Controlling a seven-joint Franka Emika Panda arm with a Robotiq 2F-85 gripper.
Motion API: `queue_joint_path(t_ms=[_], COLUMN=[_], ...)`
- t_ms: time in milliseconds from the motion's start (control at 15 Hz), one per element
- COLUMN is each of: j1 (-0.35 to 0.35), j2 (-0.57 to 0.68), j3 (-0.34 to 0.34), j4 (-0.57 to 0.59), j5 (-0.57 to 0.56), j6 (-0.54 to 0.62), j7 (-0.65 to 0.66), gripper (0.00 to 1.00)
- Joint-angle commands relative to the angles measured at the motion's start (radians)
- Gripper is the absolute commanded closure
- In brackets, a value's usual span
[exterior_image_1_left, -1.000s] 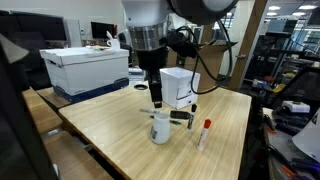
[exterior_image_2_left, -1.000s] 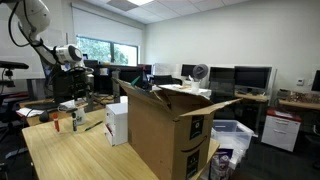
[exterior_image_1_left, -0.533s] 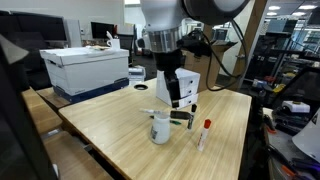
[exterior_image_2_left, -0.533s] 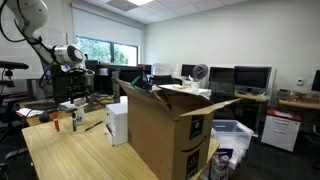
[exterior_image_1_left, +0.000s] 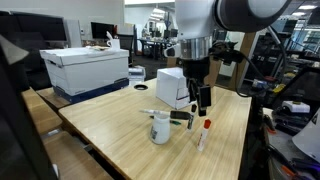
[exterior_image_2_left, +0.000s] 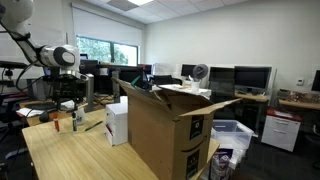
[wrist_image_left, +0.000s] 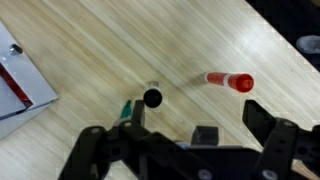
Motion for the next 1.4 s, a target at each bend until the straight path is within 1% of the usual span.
queue_joint_path(t_ms=[0, 67, 200, 400, 667, 800, 933, 1200, 1333], j1=[-0.024, -0.020, -0.007, 0.010, 0.014, 0.006, -0.003, -0.023, -0.026], j2=[-0.133, -0.158, -0.192, -0.230, -0.242, -0.236, -0.234, -0.223, -0.220], j3=[0.018, 0.015, 0.011, 0.015, 0.039, 0.052, 0.075, 0.102, 0.105], j4=[-0.159, -0.198, -0.250, -0.319, -0.359, -0.364, -0.373, -0.372, -0.373], j5=[0.171, 0.229, 0.298, 0.298, 0.190, 0.118, 0.021, -0.139, -0.192], j6=[0.144, 0.192, 0.256, 0.369, 0.491, 0.537, 0.572, 0.580, 0.583], j7=[-0.120, -0.150, -0.181, -0.134, -0.023, 0.042, 0.144, 0.314, 0.385], gripper=[0.00, 0.00, 0.00, 0.00, 0.00, 0.00, 0.00, 0.00, 0.00])
